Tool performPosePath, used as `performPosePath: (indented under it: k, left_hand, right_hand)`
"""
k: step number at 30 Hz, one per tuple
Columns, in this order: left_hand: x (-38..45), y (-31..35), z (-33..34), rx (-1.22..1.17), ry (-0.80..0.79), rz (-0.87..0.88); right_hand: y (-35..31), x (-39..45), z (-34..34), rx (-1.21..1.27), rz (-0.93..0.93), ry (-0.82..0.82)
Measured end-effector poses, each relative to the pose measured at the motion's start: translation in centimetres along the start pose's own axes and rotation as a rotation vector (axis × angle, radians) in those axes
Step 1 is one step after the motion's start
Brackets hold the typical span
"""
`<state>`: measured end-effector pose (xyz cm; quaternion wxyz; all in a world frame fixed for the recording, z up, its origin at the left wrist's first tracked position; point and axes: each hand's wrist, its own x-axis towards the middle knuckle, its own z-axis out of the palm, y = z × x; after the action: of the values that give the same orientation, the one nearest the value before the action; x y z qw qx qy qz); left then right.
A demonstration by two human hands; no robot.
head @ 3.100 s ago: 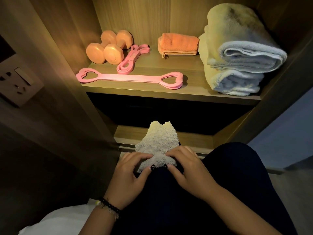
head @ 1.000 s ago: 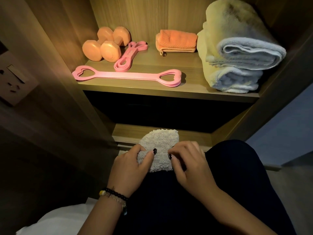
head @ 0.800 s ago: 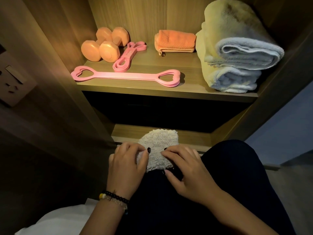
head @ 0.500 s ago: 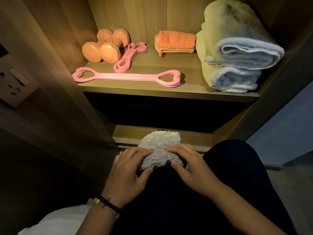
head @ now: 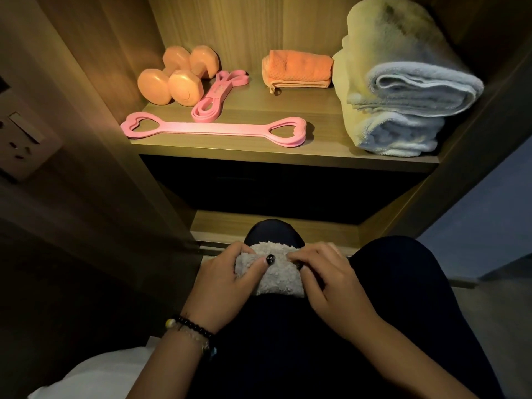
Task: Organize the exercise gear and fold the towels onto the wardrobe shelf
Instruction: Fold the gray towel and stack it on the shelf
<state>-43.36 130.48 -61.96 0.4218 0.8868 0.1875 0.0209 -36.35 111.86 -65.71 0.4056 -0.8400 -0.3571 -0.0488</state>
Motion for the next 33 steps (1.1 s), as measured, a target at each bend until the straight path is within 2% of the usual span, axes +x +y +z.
performPosePath:
  k: [3,6,8,13,16,19,22,28,33]
  left_hand:
    - [1.3,0.2,0.3,0.014,0.018,-0.099]
    - [1.5,0.1,0.5,-0.060,0.063,-0.169]
    - [0.8,0.0,0.6,-0.155,0.130,-0.200]
    - [-1.1,-1.6,-0.5,-0.433,0.227,-0.374]
    - [-1.8,-1.7,-2.1,-0.616,0.189,-0.435]
    - [-2.4,-0.3,-1.9,-0.786,0.047,-0.414]
    - [-2.4,1.3,-0.4,-0.940,-0.065,-0.379]
    - [-2.0,4.2,1.5,-1.094,-0.126,-0.241]
    - [-1.8,4.6,1.8,-1.145,-0.094,-0.202]
  right_hand:
    - [-0.6,-0.2,-0.3,-0.055,-0.068,-0.081]
    - [-0.3,-0.4,-0.2,-0.074,-0.030,-0.218]
    - [-0.1,-0.3,-0.1,-0.039,0.027,-0.237]
    - [-0.6,-0.1,0.0,0.083,0.187,-0.115]
    - [-0.9,0.3,-0.1,0.165,0.294,-0.019]
    - [-1.4,0.8,-0.5,0.250,0.362,0.082]
    - [-2.5,1.1,-1.0,0.347,0.390,0.105]
    - [-4.4,0.4,-1.2,0.512,0.294,0.052]
    - [-4.1,-0.2,-1.6,0.324,0.188,0.053]
